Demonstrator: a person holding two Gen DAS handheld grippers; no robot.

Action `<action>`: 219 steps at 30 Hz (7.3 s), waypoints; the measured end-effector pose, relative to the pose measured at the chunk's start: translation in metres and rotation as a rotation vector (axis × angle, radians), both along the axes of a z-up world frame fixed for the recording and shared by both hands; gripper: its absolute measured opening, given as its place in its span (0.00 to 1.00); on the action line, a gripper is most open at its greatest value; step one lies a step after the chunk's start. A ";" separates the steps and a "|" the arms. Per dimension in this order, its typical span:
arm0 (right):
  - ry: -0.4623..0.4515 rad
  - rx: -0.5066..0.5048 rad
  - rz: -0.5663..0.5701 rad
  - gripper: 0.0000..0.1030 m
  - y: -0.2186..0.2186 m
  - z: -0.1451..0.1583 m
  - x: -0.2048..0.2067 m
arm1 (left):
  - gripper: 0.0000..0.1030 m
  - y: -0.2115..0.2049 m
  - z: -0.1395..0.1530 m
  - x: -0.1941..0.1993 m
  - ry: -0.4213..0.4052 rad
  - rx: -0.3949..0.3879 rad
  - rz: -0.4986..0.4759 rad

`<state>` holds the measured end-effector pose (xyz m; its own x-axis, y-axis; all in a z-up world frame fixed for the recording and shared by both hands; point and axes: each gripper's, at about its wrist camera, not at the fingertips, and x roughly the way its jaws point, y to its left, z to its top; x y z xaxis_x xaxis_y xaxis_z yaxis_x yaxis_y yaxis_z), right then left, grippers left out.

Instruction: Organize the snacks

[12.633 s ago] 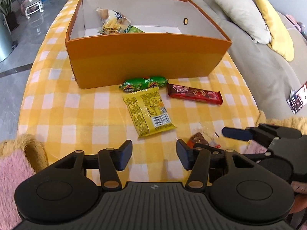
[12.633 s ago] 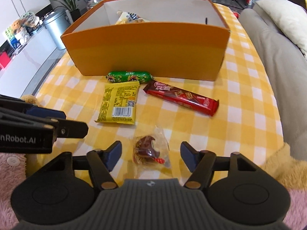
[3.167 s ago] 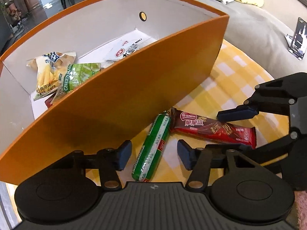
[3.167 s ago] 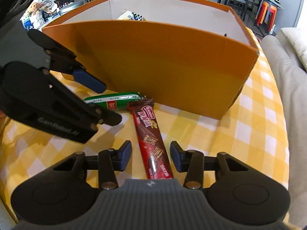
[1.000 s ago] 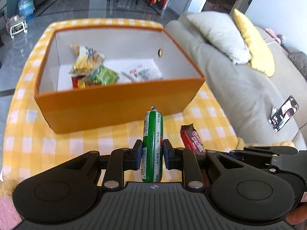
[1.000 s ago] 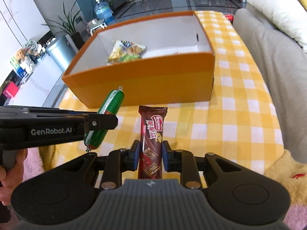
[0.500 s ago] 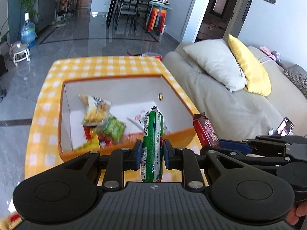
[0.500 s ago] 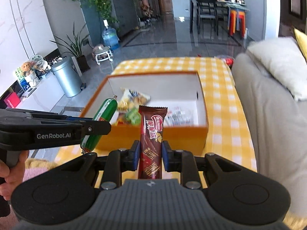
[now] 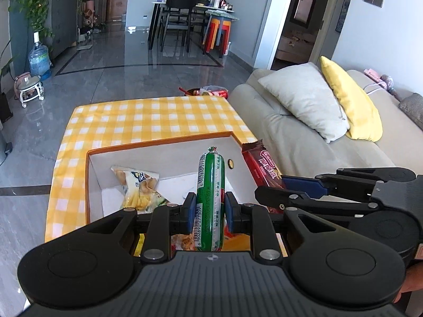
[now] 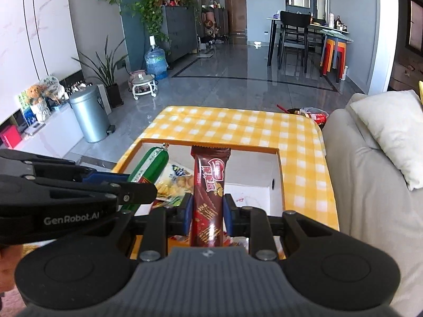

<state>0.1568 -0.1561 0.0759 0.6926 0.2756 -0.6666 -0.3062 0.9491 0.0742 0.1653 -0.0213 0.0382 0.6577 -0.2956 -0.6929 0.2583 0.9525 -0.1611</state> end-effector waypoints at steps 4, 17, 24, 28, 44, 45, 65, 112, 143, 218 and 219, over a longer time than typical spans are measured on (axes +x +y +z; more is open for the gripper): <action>0.026 -0.039 0.003 0.20 0.004 -0.013 0.023 | 0.24 0.000 -0.010 0.021 0.035 0.013 0.001; 0.175 -0.192 0.049 0.19 0.026 -0.083 0.091 | 0.24 0.003 -0.081 0.081 0.244 0.093 0.030; 0.228 -0.296 0.089 0.19 0.038 -0.119 0.112 | 0.24 0.001 -0.105 0.101 0.328 0.125 0.028; 0.242 -0.356 0.102 0.19 0.042 -0.132 0.119 | 0.24 0.000 -0.115 0.107 0.356 0.126 0.021; 0.249 -0.374 0.102 0.42 0.035 -0.129 0.119 | 0.63 0.000 -0.097 0.108 0.302 0.087 0.023; 0.242 -0.369 0.098 0.46 0.034 -0.125 0.119 | 0.69 0.000 -0.093 0.107 0.293 0.087 0.026; -0.025 -0.077 -0.046 0.96 0.009 0.005 0.049 | 0.89 0.030 0.031 0.019 -0.223 0.141 0.180; -0.097 -0.089 -0.182 0.96 0.012 -0.031 -0.107 | 1.00 0.031 -0.023 -0.110 -0.110 0.243 0.347; -0.082 -0.109 -0.159 0.96 0.015 -0.034 -0.108 | 1.00 0.033 -0.019 -0.108 -0.103 0.248 0.341; -0.050 -0.092 -0.180 0.96 0.016 -0.038 -0.111 | 1.00 0.053 -0.014 -0.121 -0.102 0.268 0.336; -0.049 -0.092 -0.180 0.96 0.016 -0.038 -0.111 | 1.00 0.055 -0.013 -0.122 -0.101 0.267 0.334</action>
